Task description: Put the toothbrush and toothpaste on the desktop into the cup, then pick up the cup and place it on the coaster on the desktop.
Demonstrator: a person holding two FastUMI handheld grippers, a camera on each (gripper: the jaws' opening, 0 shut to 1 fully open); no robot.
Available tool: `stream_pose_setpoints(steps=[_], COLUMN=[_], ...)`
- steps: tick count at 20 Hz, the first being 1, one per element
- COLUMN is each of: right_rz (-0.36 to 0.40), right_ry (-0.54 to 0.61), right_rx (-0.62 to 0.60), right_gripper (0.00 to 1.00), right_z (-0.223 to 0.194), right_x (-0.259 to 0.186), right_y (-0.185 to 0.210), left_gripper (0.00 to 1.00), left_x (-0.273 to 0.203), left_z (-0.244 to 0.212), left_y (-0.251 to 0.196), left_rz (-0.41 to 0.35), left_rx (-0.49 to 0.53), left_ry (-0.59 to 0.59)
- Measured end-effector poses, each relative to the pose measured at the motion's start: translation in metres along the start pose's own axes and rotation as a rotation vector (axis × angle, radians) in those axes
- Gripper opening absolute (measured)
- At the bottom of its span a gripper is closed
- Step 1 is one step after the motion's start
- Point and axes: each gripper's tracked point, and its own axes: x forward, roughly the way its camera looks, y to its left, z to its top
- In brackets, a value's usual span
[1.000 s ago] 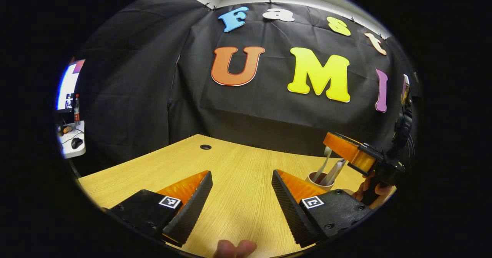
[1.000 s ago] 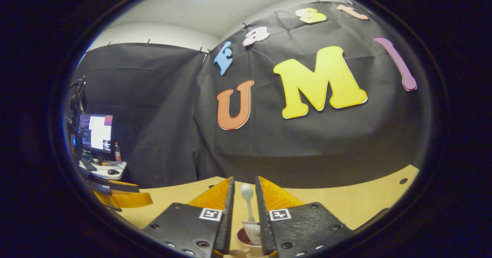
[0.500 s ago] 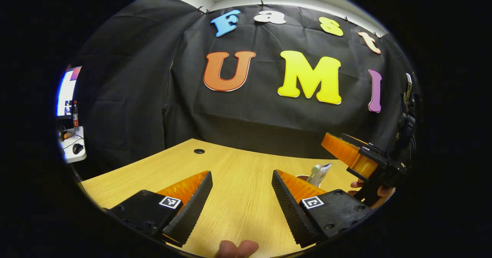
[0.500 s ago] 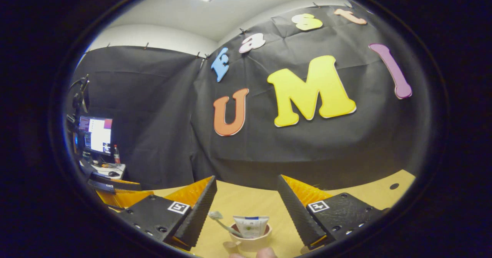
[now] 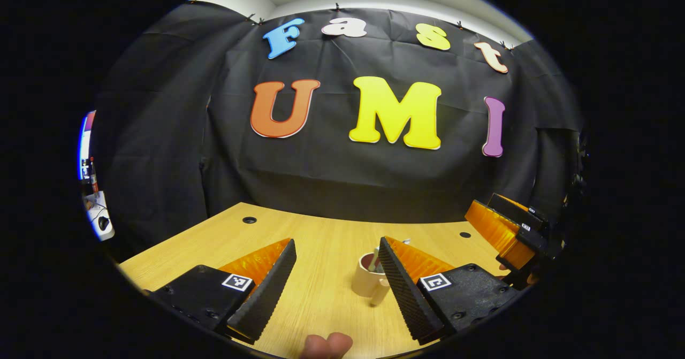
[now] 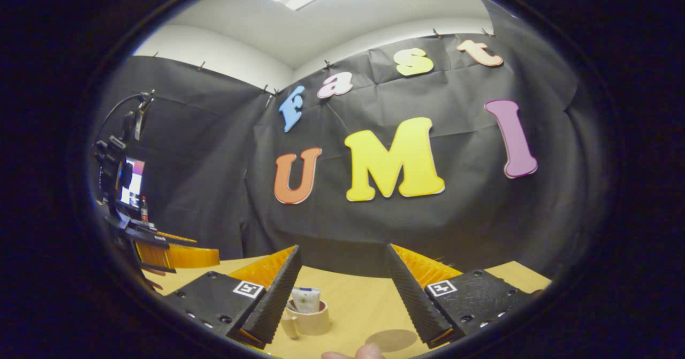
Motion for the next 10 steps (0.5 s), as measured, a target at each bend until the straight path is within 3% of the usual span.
stream_pose_setpoints(steps=[3,6,8,10], right_rz=[-0.031,-0.090,-0.115,-0.139], right_ry=[0.071,0.113,0.138,0.145], right_rx=[0.010,0.050,0.076,0.098], right_gripper=[0.95,0.95,0.92,0.96], right_z=[-0.006,-0.011,-0.014,-0.012], right_x=[-0.040,-0.074,-0.090,-0.105], right_y=[-0.025,-0.061,-0.077,-0.091], left_gripper=[0.98,0.98,0.99,0.98], left_x=[0.015,0.034,0.044,0.049], left_z=[-0.012,-0.048,-0.064,-0.072], left_y=[-0.033,-0.059,-0.065,-0.072], left_rz=[-0.073,-0.151,-0.181,-0.207], left_rx=[0.049,0.128,0.115,0.087], left_ry=[0.116,0.356,0.508,0.642])
